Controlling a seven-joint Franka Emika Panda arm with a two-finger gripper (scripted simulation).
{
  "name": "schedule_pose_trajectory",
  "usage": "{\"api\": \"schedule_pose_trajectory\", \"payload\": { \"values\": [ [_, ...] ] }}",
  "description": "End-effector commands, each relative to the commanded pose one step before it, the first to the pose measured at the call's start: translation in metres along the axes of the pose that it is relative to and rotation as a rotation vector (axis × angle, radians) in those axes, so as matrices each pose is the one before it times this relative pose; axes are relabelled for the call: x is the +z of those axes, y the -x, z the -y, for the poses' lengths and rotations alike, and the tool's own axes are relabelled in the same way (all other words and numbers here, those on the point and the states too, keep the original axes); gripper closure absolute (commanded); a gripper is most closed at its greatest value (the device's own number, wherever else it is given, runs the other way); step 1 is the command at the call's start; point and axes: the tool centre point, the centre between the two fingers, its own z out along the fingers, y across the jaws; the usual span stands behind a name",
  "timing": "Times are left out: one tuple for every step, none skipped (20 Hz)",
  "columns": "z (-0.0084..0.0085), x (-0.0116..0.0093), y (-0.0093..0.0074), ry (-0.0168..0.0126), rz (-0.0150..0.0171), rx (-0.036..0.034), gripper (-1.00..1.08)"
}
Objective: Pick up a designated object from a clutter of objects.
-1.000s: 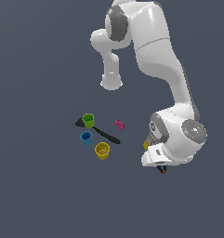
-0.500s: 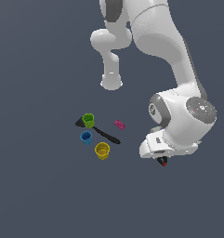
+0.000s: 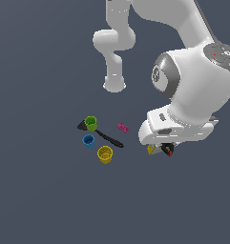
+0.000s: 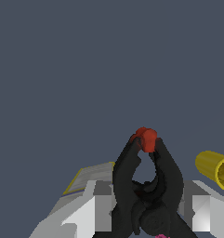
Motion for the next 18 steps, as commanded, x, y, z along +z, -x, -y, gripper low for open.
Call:
{"api": "schedule_pose_trajectory", "payload": {
  "values": [
    [-0.00795,-0.02939,0.00376,-0.00019,0.00057,-0.00030,1.08],
    [-0.00309,-0.01156,0.00122,0.00000,0.00000,0.00000,1.08],
    [-0.00307,-0.01151,0.00119,0.00000,0.00000,0.00000,1.08],
    [-0.00305,-0.01113,0.00101,-0.00035,0.00057,-0.00016,1.08],
    [-0.00304,-0.01140,0.00112,0.00000,0.00000,0.00000,1.08],
    [-0.00302,-0.01132,0.00108,0.00000,0.00000,0.00000,1.08],
    [-0.00298,-0.01120,0.00103,0.00000,0.00000,0.00000,1.08],
    [-0.00294,-0.01046,0.00074,-0.00018,0.00067,-0.00001,1.08],
    [-0.00279,-0.01046,0.00088,0.00000,0.00000,0.00000,1.08],
    [-0.00266,-0.00997,0.00079,0.00000,0.00000,0.00000,1.08],
    [-0.00249,-0.00934,0.00070,0.00000,0.00000,0.00000,1.08],
    [-0.00230,-0.00864,0.00060,0.00000,0.00000,0.00000,1.08],
    [-0.00212,-0.00795,0.00051,0.00000,0.00000,0.00000,1.08],
    [-0.00195,-0.00729,0.00043,0.00000,0.00000,0.00000,1.08],
    [-0.00177,-0.00664,0.00035,0.00000,0.00000,0.00000,1.08],
    [-0.00168,-0.00575,0.00010,0.00044,0.00037,0.00038,1.08],
    [-0.00145,-0.00542,0.00022,0.00000,0.00000,0.00000,1.08],
    [-0.00129,-0.00483,0.00016,0.00000,0.00000,0.00000,1.08]
  ]
}}
